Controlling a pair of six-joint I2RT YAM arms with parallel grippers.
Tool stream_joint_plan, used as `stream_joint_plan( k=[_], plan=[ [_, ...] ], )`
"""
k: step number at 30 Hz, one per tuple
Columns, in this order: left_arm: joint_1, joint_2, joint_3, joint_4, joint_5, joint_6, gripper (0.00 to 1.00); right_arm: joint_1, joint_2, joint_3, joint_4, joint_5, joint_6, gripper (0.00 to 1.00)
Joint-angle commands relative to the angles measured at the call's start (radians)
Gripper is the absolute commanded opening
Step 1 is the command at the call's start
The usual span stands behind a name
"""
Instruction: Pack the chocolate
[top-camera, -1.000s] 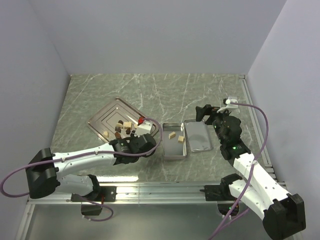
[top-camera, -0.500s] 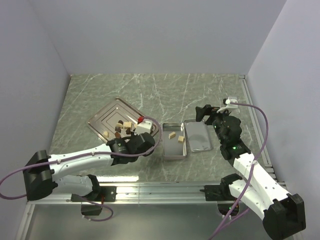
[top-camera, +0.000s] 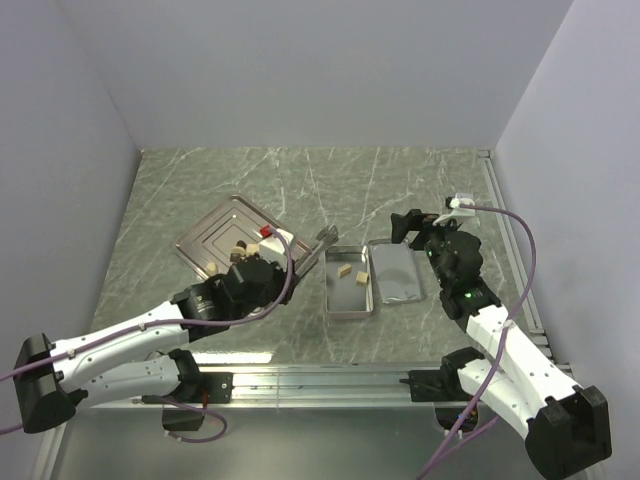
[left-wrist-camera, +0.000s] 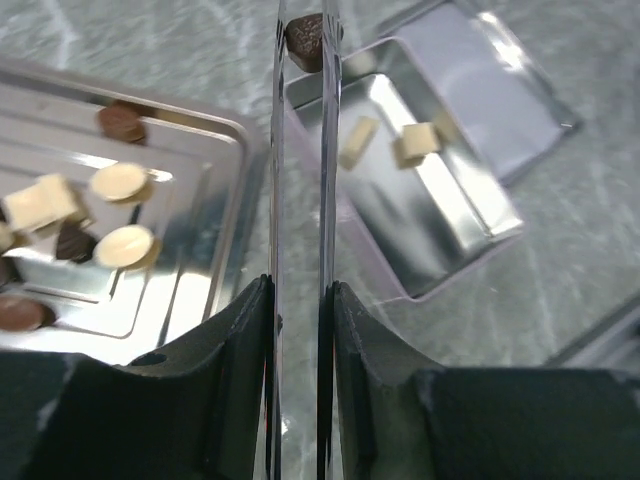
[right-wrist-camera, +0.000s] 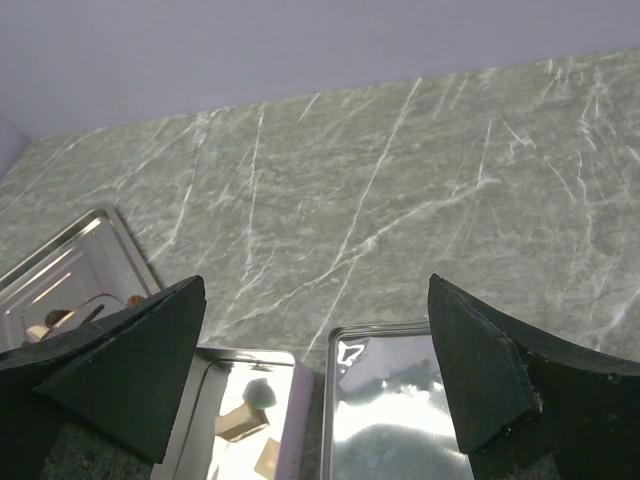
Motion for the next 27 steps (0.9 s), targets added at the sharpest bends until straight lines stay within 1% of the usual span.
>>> stream_joint_plan(
  k=[1,7,12,16,19,24,27],
  plan=[
    [-0.001,-0.040,-0.016,0.124,0.153,0.062,0.21,-0.002,0.006,0.056,0.018,-0.002,-0.012,0.98],
    [-0.018,-0.014,-0.012,0.144,0.250,0.098,0.21,-0.002,0.003,0.054,0.020,0.000,-0.012,0.98],
    [-0.027,0.016,0.005,0.109,0.209,0.082,0.22,-0.002,0.006,0.056,0.018,0.000,-0.012,0.98],
    [-0.031,0.026,0.008,0.098,0.201,0.078,0.30,-0.002,0.006,0.054,0.018,0.000,-0.012,0.98],
    [-0.034,0.029,0.010,0.098,0.196,0.076,0.39,-0.002,0.008,0.056,0.018,0.000,-0.012,0.98],
    [-0.034,0.030,0.011,0.097,0.189,0.072,0.42,-0.002,0.009,0.057,0.018,0.000,-0.013,0.98],
    [-0.034,0.029,0.011,0.097,0.186,0.070,0.41,-0.002,0.012,0.059,0.018,0.000,-0.012,0.98]
  ],
)
